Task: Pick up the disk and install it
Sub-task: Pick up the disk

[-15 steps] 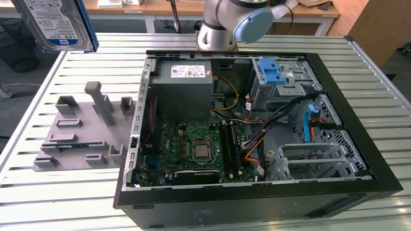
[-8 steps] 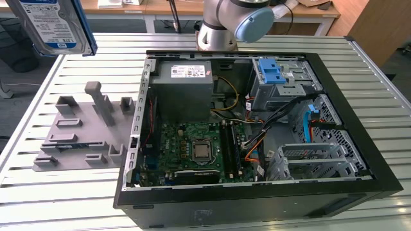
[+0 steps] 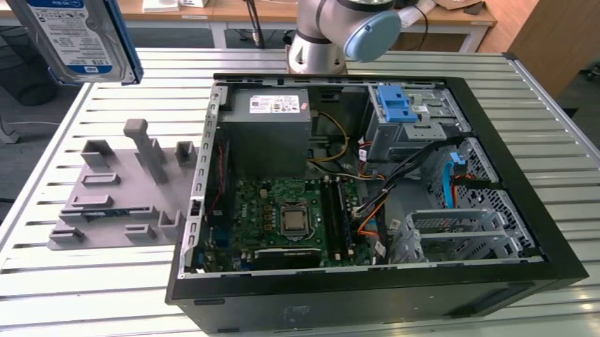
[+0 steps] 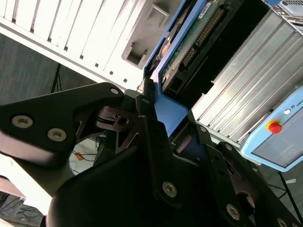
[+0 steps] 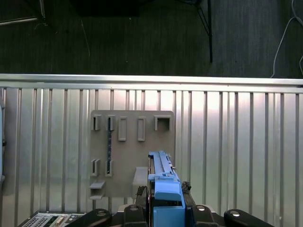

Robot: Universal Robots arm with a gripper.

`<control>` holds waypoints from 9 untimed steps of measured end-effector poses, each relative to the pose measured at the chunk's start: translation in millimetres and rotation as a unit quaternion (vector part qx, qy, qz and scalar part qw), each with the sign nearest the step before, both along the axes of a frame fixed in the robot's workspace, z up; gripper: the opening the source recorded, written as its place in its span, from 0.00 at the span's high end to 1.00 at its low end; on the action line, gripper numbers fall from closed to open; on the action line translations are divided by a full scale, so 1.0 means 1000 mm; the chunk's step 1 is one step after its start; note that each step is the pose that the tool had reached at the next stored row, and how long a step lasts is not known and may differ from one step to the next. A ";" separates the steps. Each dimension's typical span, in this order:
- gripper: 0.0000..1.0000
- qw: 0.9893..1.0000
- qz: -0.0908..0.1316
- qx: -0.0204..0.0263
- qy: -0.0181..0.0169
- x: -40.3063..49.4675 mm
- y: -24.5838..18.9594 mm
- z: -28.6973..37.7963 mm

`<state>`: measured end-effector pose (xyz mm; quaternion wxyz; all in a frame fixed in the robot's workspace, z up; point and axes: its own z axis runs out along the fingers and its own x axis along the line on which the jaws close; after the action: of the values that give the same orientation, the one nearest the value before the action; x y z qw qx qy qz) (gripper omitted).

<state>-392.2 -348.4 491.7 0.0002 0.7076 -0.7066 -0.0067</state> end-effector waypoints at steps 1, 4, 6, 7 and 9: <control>0.64 1.000 0.000 0.000 0.000 0.0013 0.0000 0.0000; 0.64 1.000 0.000 0.000 0.000 0.0049 0.0000 0.0000; 0.64 1.000 0.000 0.000 0.000 0.0075 0.0000 0.0000; 0.64 1.000 0.000 0.000 0.000 0.0089 0.0000 0.0000; 0.64 1.000 0.000 0.000 0.000 0.0116 0.0000 0.0000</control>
<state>-380.6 -348.4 491.7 0.0003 0.7076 -0.7066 -0.0067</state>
